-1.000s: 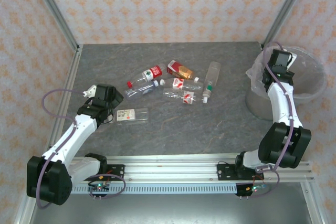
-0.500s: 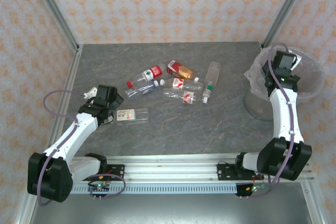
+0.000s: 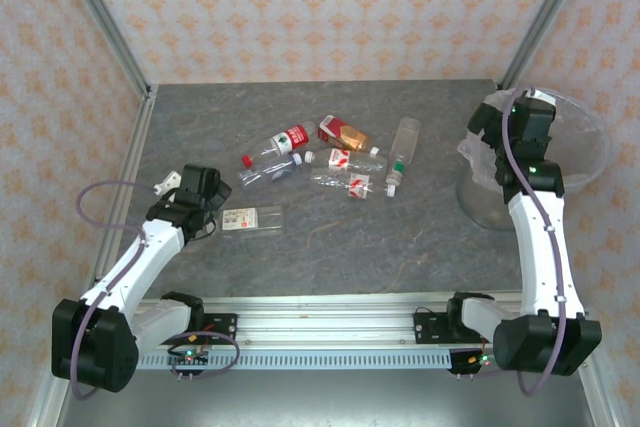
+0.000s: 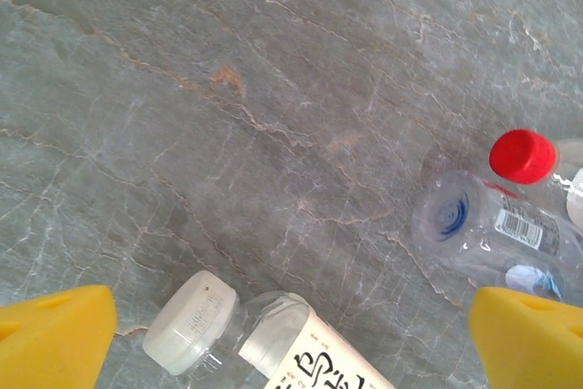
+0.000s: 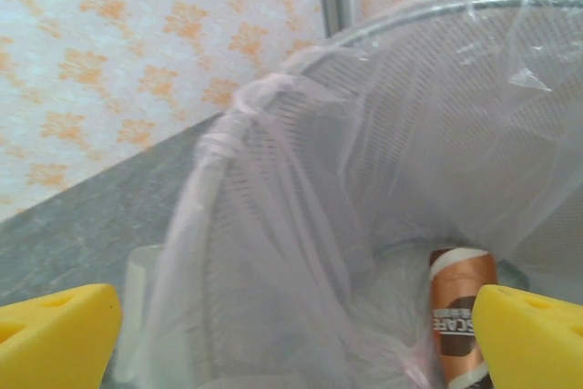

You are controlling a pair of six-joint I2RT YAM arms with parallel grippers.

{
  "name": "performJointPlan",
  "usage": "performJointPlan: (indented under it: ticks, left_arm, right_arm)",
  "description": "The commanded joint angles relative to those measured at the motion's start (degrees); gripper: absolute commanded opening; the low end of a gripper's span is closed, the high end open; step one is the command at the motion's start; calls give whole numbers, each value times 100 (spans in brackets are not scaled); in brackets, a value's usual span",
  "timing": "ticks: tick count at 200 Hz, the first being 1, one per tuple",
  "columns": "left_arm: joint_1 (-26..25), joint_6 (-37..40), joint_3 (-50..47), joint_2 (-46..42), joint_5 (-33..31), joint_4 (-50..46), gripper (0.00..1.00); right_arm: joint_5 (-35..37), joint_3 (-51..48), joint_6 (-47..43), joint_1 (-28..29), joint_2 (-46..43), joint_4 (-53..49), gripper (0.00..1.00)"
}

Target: Put the plastic bottles in the bin

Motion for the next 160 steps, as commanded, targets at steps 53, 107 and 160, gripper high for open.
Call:
performJointPlan:
  ticks: [53,107,160]
  left_arm:
    - [273,-666,-156,-19,355,-300,100]
    - [318,-1367,-183,-51,746,-480,100]
    - [351,-2638,-430,-471,1162,-682,100]
  right_arm:
    - [-2815,-864,-272,483,-926,1425,99]
    - [-2860,-1259,-914,1705,-1004,1618,99]
    - [-2126,-1774,-512,2511,-647,2071,99]
